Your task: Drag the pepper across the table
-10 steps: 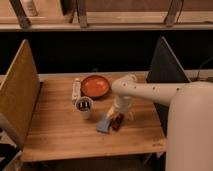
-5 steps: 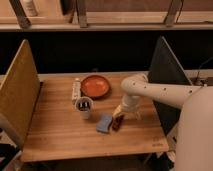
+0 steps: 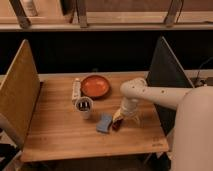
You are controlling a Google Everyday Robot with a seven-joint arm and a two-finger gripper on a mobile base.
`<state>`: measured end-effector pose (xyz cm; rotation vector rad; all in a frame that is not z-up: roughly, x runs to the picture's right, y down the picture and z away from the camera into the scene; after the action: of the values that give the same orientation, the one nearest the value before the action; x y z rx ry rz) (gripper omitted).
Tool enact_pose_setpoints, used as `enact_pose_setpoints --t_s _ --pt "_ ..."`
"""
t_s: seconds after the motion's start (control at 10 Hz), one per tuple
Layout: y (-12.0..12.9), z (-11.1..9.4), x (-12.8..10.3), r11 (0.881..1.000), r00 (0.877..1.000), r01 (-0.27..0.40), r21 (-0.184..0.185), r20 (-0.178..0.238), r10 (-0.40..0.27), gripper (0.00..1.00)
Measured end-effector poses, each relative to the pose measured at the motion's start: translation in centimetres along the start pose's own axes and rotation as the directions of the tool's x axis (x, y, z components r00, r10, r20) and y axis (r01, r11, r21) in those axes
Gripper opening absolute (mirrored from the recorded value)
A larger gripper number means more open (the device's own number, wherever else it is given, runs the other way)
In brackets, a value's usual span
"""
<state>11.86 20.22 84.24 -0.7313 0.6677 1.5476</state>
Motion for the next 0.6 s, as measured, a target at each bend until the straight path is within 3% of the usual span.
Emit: enact_pose_setpoints --t_s 0.6 --pt "0.89 0.85 0.42 0.999 0.999 0.034 -0.019 -0.013 -0.034 0.23"
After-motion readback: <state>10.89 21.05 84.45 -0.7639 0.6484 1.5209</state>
